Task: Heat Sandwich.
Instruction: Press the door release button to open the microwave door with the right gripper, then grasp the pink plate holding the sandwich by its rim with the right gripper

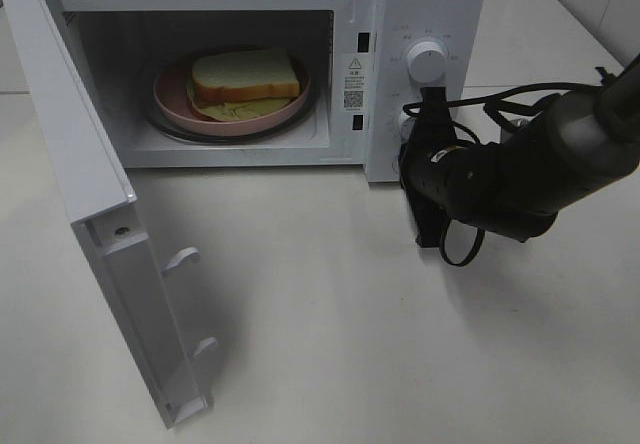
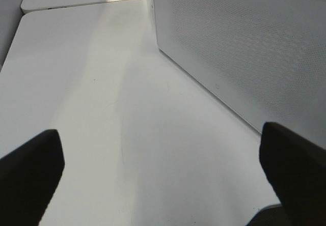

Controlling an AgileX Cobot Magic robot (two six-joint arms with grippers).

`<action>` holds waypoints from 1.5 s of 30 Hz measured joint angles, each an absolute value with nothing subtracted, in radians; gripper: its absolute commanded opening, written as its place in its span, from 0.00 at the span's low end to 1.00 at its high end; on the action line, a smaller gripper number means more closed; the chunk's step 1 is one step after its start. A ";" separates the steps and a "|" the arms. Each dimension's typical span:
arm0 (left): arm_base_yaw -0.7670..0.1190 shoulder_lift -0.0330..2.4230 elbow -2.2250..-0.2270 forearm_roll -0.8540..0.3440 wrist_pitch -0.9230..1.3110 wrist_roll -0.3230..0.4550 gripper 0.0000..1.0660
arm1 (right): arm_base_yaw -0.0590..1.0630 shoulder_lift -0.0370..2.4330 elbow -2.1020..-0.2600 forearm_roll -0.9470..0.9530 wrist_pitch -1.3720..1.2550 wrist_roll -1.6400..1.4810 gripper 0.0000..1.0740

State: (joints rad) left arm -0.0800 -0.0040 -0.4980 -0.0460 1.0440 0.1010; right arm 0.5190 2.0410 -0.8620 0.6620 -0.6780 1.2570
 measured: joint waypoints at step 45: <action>-0.080 -0.004 -0.498 -0.046 1.044 0.101 0.95 | 0.519 1.499 -0.805 0.245 0.491 0.283 0.13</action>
